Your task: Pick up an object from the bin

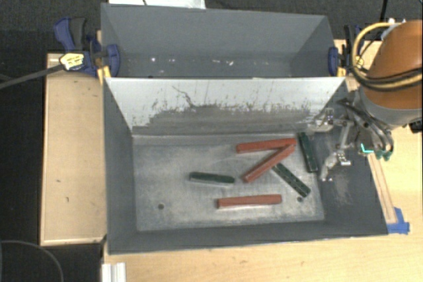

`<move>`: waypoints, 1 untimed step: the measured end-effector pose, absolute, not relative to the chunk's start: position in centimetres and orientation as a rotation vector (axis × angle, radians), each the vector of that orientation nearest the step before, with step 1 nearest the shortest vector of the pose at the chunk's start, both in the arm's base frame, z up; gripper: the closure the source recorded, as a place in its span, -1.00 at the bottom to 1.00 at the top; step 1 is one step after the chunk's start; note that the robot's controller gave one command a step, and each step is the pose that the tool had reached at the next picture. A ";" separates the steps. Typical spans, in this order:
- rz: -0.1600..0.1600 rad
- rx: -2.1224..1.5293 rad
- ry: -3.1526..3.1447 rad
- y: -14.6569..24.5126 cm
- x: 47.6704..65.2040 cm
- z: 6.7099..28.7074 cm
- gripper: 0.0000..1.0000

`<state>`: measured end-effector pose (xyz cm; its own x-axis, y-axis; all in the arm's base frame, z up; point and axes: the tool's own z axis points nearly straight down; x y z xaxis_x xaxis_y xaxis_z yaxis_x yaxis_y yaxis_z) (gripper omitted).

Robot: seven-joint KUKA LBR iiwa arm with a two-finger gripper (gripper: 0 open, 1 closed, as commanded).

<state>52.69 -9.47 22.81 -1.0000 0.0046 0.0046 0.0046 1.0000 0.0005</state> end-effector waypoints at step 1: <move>0.001 -0.003 -3.145 -9.4 52.9 23.2 -1.00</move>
Offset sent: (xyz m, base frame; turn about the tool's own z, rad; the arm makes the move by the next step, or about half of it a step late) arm -0.0128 -0.0019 -0.1581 0.1134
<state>52.85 -9.43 23.18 -1.0000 0.0021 -0.0033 0.0021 1.0000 -0.0005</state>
